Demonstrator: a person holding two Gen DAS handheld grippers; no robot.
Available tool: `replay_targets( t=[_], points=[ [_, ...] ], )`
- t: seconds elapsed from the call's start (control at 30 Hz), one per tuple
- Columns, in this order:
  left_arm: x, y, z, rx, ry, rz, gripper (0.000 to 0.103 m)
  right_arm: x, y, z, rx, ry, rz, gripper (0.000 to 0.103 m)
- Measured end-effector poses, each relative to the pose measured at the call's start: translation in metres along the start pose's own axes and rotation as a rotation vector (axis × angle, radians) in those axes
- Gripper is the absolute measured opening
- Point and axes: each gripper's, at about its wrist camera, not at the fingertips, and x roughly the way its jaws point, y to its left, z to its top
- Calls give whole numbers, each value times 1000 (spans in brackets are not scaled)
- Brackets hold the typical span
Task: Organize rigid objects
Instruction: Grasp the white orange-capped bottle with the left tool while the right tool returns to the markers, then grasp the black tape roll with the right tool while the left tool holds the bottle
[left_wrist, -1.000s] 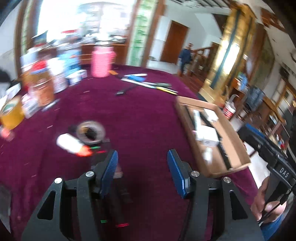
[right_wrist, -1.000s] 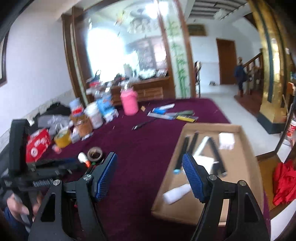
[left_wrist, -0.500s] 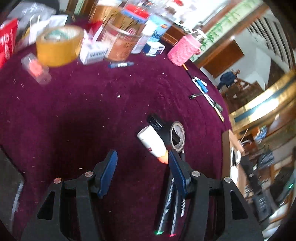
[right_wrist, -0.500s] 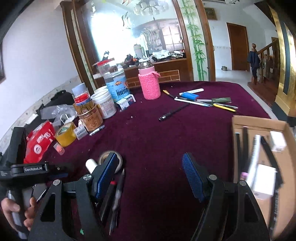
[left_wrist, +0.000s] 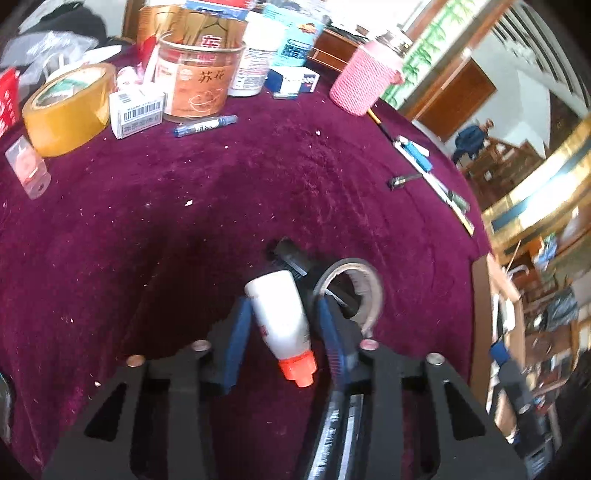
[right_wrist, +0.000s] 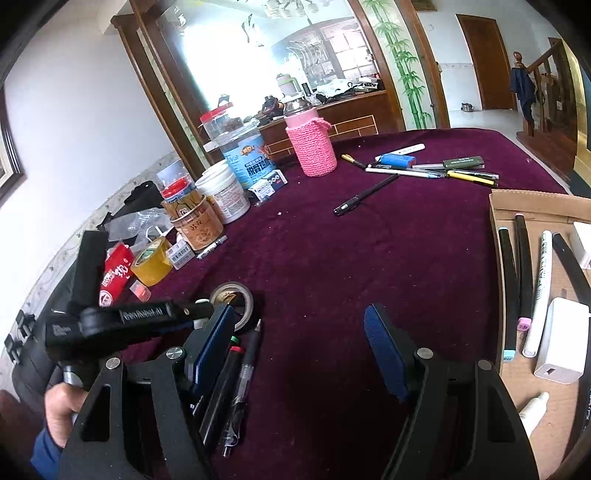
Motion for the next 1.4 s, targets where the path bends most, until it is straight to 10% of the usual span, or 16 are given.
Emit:
replay_targets(
  t=[0.4, 0.93, 1.4],
  points=[
    [-7, 20, -14, 165, -61, 15, 25, 14, 29, -5, -88, 76, 16, 68],
    [-46, 60, -6, 34, -277, 139, 25, 110, 144, -20, -658, 224, -208, 76],
    [-40, 52, -8, 65, -264, 144, 25, 144, 131, -14, -542, 284, -207, 54]
  ],
)
